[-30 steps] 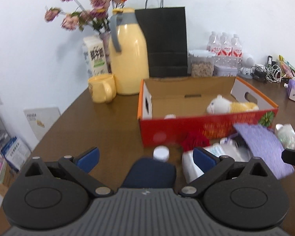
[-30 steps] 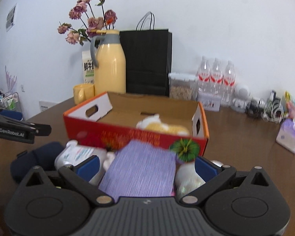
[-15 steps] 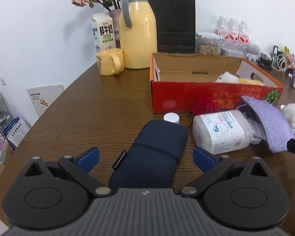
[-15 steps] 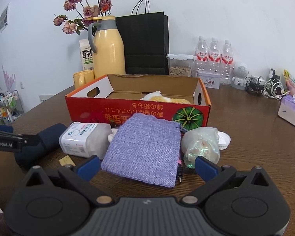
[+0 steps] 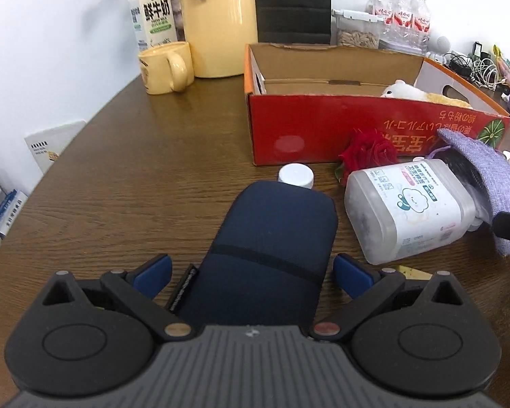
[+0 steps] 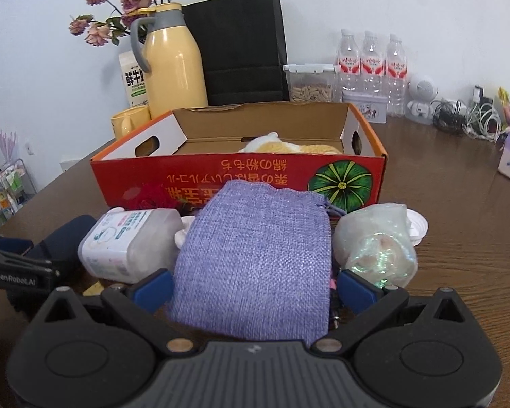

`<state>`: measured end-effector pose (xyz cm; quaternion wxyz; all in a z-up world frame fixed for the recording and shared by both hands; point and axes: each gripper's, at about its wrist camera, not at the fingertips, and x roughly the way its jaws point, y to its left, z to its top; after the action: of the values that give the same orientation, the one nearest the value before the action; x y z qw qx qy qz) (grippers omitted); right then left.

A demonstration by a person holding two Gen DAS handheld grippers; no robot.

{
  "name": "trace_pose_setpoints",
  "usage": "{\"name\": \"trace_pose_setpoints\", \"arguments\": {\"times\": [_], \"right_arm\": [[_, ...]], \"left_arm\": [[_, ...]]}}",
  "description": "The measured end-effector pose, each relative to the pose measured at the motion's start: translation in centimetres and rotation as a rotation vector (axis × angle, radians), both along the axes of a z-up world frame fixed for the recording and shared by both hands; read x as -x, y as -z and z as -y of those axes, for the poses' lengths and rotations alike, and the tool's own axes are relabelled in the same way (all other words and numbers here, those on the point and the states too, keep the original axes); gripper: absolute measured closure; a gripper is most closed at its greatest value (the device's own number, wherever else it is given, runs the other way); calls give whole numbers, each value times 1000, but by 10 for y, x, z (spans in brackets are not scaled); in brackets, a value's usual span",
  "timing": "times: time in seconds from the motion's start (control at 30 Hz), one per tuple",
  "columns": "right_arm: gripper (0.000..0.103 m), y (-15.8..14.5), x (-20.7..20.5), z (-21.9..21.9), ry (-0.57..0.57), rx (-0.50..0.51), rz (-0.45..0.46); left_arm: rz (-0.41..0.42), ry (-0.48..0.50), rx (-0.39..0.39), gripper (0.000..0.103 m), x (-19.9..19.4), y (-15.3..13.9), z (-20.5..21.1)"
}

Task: Organize objects
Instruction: 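Grasp the navy zip pouch with the left gripper while the right gripper grasps the purple cloth bag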

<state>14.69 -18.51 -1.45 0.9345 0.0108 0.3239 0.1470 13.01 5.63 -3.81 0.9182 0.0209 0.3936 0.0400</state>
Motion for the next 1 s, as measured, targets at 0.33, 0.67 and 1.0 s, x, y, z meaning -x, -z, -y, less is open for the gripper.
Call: {"name": "trace_pose_setpoints", "arguments": {"times": [0.33, 0.67, 1.0], "right_arm": [[18, 1, -2, 4, 23, -15, 2], [56, -4, 14, 1, 6, 22, 56], [95, -10, 27, 5, -35, -9, 90]], "left_arm": [[18, -19, 58, 7, 5, 2, -7], [34, -32, 52, 19, 22, -1, -5], [62, -34, 73, 29, 38, -5, -4]]}}
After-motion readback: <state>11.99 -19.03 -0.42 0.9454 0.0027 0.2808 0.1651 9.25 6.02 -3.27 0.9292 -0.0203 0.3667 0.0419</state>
